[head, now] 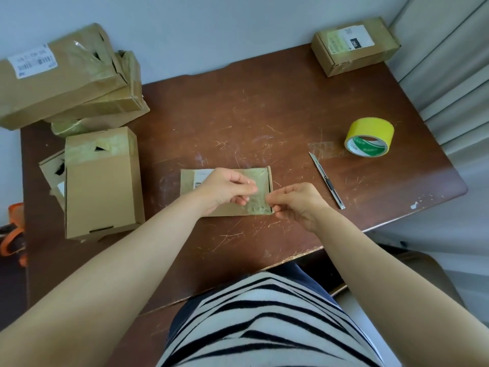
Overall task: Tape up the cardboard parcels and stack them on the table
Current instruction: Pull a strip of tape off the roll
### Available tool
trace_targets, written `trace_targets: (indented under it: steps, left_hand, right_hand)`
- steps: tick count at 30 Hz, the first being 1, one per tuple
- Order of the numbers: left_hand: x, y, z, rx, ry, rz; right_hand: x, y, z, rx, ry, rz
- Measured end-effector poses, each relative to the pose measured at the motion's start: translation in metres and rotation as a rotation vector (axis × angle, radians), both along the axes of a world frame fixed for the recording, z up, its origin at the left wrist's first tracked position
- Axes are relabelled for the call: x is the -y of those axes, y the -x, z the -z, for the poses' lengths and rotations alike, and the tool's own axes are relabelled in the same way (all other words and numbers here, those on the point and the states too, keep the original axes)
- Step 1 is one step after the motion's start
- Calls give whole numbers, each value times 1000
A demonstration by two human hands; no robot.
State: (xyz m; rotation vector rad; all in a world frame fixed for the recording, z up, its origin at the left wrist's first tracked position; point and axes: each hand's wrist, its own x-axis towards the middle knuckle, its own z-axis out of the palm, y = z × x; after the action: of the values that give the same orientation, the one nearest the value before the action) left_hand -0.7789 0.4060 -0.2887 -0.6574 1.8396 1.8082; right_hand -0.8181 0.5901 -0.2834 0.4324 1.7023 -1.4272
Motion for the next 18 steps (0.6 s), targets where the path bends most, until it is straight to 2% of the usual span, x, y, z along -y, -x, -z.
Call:
trace_targets:
  steps: [3,13,18]
  left_hand:
    - [-6,-14,11,-12,71,26]
    - [-16,-12,31,-162,399,168]
    - [-20,-10,38,-197,492,190]
  right_hand:
    - [-2,-13,5,-2,-65,-12]
    - [11,-29,31,-250,-354,-86]
    - [15,-30,35,-320,-434,-135]
